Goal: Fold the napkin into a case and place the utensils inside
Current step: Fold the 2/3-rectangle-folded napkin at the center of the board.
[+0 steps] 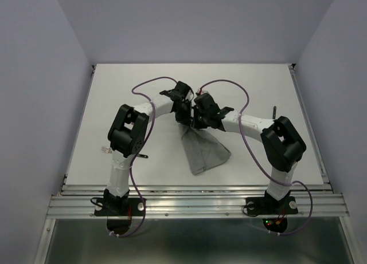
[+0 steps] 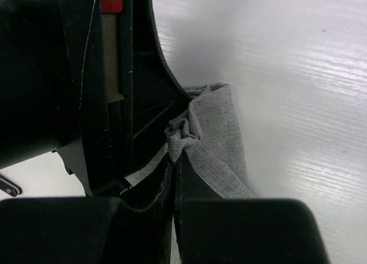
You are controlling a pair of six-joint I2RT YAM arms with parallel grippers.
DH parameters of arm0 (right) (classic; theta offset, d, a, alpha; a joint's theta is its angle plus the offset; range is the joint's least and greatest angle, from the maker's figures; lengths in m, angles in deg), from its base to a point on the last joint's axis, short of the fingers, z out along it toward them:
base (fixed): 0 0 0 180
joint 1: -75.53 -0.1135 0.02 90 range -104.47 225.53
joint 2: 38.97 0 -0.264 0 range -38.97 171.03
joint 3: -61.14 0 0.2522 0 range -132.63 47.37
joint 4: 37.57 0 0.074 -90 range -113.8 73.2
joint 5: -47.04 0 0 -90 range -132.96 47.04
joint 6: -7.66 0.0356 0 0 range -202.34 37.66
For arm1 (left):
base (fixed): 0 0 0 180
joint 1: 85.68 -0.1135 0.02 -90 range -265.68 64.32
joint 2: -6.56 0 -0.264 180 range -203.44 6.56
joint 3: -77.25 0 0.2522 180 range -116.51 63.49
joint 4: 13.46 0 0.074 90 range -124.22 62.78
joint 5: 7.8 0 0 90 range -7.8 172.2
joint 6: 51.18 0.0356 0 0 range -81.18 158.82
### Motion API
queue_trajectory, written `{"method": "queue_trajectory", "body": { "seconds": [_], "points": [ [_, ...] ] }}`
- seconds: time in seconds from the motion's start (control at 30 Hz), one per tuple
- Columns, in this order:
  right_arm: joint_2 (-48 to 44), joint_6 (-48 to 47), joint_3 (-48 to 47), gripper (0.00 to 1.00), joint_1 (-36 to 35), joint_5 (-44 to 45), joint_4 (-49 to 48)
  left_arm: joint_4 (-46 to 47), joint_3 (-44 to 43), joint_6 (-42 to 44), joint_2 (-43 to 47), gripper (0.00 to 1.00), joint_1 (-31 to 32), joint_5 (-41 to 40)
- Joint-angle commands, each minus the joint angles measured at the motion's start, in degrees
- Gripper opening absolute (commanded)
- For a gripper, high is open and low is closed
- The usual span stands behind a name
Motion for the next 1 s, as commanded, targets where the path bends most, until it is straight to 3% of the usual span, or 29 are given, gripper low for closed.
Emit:
{"method": "queue_trajectory", "body": {
  "seconds": [0.0, 0.43, 0.97],
  "points": [
    [2.60, 2.72, -2.28, 0.01, -1.45, 0.46, -1.66, -3.17, 2.44, 0.62, -1.14, 0.00, -0.21, -2.83],
    [8.06, 6.67, -2.36, 0.01, -1.97, 0.64, -2.71, -2.73, 3.67, 0.01, 0.00, 0.00, -0.21, -1.69],
    [7.97, 6.15, 1.94, 0.01, -1.97, 2.93, -3.42, -8.17, 0.68, -0.26, 10.46, 0.00, -1.44, -0.55]
  ]
}}
